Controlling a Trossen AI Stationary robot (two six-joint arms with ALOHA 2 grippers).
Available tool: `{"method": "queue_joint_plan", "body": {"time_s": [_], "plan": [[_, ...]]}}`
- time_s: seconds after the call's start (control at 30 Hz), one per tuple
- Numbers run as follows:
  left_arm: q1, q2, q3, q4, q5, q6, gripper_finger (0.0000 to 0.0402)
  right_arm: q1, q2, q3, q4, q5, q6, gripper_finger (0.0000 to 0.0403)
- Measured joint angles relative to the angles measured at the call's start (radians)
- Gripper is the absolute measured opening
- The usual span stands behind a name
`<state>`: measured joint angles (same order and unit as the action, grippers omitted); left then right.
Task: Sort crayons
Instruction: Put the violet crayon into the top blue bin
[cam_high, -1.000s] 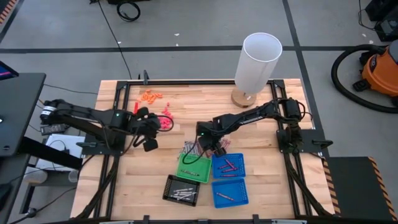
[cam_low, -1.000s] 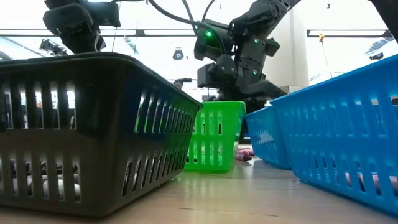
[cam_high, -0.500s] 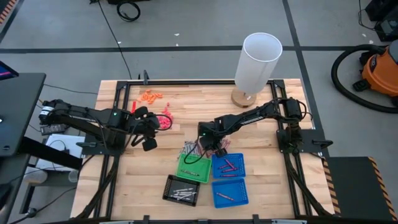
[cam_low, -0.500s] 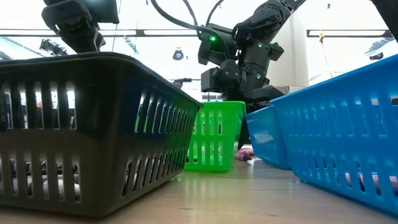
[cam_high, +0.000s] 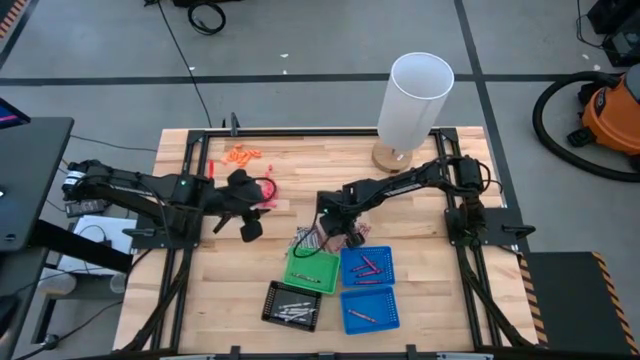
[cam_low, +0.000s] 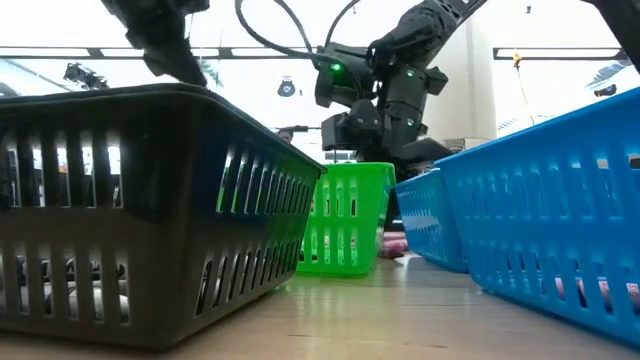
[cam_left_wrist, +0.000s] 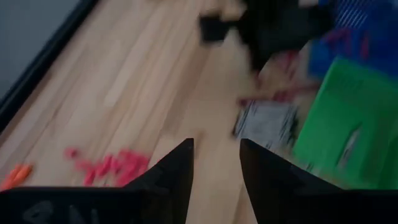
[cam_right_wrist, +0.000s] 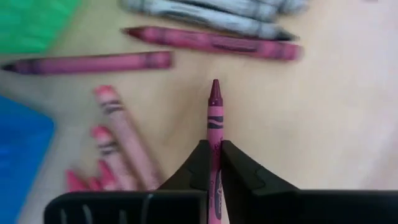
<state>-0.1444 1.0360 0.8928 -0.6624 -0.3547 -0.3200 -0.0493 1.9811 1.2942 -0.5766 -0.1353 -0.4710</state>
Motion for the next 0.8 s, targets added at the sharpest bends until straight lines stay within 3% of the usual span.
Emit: {"method": "queue_joint_plan", "body": {"time_s": [0.27, 0.4, 0.57, 0.67, 0.8], "plan": [[0.004, 0.0, 0.001, 0.121, -0.002, -0.037, 0.0141, -0.019, 0.0, 0.118, -0.095, 0.039, -0.003, 0.0031], [0.022, 0.0, 0.001, 0.12, -0.041, -0.12, 0.0141, -0.031, -0.001, 0.187, -0.15, 0.043, -0.003, 0.0031], [0.055, 0.006, 0.0, 0.128, -0.169, -0.302, 0.0141, -0.036, -0.001, 0.293, -0.229, 0.042, 0.026, 0.0032], [0.071, 0.006, 0.0, 0.127, -0.18, -0.399, 0.0141, -0.033, -0.002, 0.366, -0.302, 0.038, 0.057, 0.0032], [0.064, 0.006, 0.0, 0.161, -0.179, -0.311, 0.0141, -0.022, -0.002, 0.443, -0.386, -0.007, 0.158, 0.0032]]}}
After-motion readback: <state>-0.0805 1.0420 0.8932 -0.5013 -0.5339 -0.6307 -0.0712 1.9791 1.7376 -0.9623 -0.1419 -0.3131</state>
